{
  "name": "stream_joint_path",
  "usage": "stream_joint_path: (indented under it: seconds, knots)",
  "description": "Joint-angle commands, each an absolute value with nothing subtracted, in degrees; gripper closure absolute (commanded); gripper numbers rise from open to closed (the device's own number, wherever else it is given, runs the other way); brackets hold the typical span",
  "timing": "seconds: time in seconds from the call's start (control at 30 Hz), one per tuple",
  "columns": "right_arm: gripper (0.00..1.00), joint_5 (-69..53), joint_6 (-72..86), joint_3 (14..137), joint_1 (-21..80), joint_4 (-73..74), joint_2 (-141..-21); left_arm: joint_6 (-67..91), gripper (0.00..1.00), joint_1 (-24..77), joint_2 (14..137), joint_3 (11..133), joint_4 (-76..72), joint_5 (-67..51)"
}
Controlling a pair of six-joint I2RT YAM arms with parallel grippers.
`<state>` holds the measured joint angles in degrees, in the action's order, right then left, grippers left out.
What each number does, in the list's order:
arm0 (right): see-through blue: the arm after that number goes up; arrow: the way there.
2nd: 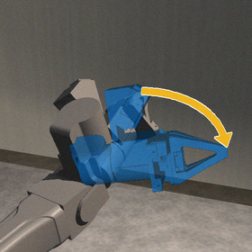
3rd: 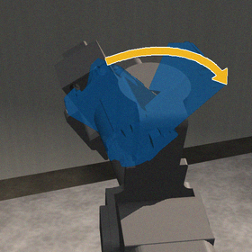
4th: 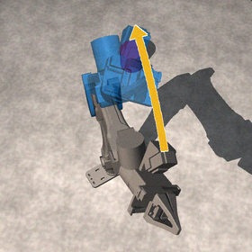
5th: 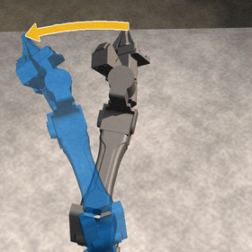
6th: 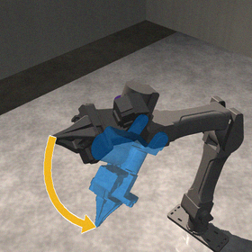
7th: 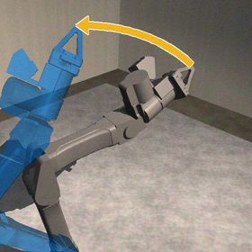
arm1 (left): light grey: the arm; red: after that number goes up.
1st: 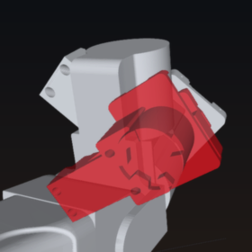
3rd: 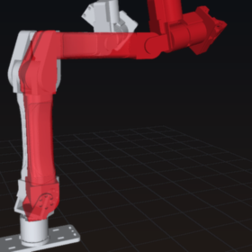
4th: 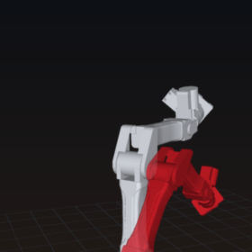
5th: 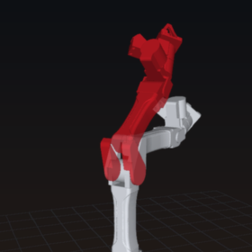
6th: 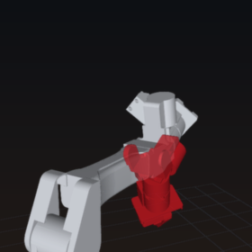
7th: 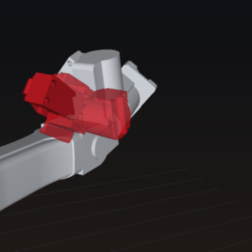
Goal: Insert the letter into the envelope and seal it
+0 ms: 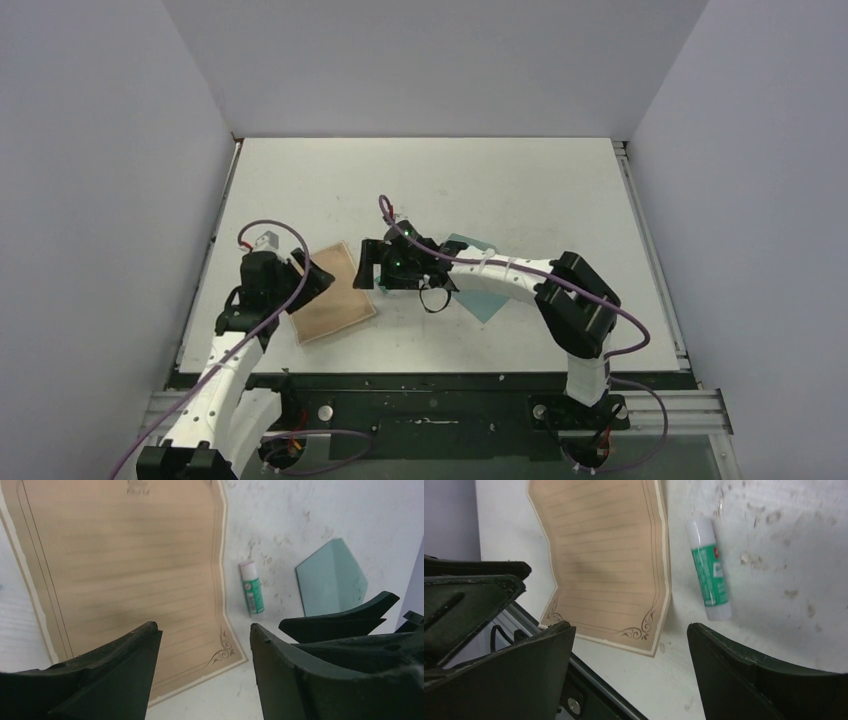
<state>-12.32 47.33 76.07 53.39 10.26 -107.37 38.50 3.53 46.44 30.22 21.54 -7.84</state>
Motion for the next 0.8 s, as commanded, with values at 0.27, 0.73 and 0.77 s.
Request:
stream_joint_path:
  seconds: [0.27,0.73,0.77]
  knots:
    - [0.28,-6.37,78.85,67.03,59.75,8.61,-106.29,59.84,0.7,2.99,44.16,13.96,18.05,-18.7]
    - [0.39,-7.64,86.64,62.01,60.37,-3.33,-112.22,58.69,0.83,2.99,42.87,14.98,26.04,-15.14]
    - [0.39,-8.11,86.61,62.0,60.34,-3.81,-112.86,58.83,0.83,2.99,42.96,14.88,26.0,-15.24]
